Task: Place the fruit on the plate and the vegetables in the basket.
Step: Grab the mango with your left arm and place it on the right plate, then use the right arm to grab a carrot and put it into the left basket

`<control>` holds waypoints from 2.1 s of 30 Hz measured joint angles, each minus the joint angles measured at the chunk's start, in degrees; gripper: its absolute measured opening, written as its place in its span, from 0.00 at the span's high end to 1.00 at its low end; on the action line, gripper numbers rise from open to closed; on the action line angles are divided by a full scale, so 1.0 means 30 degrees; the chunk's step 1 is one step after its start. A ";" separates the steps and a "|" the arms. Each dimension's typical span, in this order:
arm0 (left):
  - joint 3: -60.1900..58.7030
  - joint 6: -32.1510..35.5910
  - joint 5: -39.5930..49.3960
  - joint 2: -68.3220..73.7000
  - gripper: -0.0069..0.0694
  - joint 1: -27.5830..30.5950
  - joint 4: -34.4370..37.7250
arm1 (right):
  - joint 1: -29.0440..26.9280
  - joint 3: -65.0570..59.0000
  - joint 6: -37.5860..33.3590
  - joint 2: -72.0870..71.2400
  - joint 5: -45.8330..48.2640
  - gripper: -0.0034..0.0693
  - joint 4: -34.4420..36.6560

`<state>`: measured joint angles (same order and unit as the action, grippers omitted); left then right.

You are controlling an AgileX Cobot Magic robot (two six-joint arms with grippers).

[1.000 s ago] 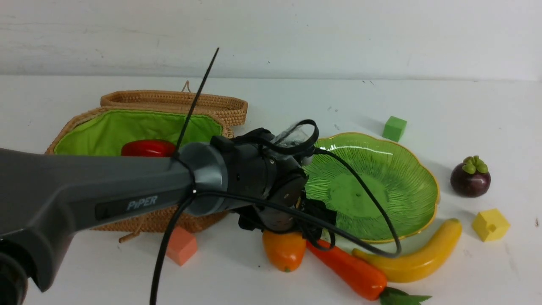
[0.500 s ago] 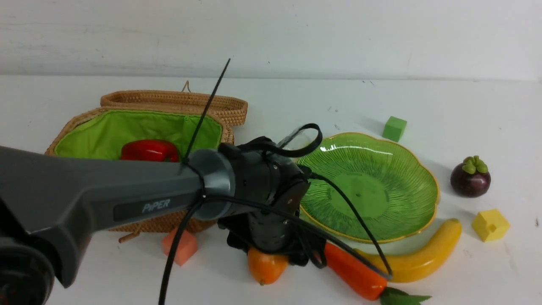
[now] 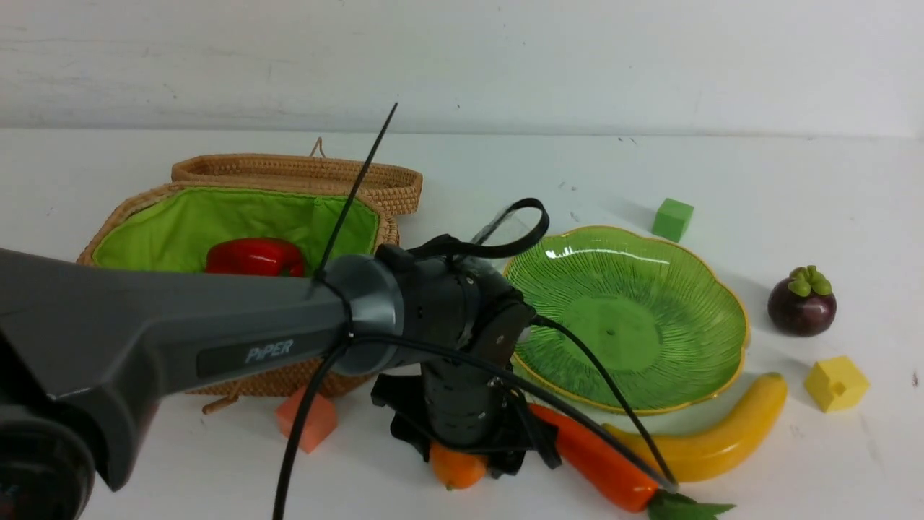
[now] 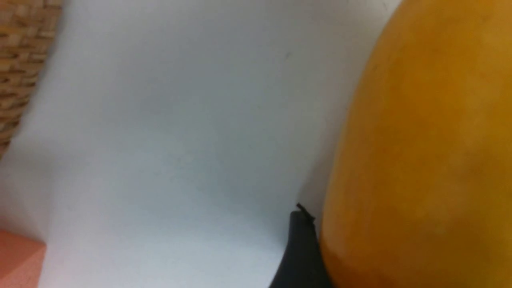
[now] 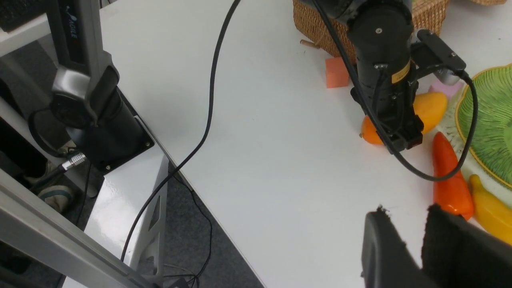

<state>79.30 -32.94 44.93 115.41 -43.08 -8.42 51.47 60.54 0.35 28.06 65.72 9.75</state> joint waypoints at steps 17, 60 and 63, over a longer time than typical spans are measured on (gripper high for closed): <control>-0.0052 0.1163 0.1762 -0.4039 0.23 -0.1336 -0.0112 | 0.0000 0.0000 0.0251 0.0000 -0.0074 0.72 -0.0202; 0.5494 0.3502 -0.6566 0.1348 0.14 -0.0047 0.0710 | 0.0000 0.0000 1.0312 0.0000 0.0554 0.72 -1.1524; 0.5494 0.3502 -0.5028 -0.0369 0.28 -0.0047 0.1551 | 0.0000 0.0000 1.0312 0.0000 0.0850 0.72 -1.1346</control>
<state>95.79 -22.44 29.85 114.31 -43.22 -3.77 51.47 60.54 31.28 28.06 68.27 -24.29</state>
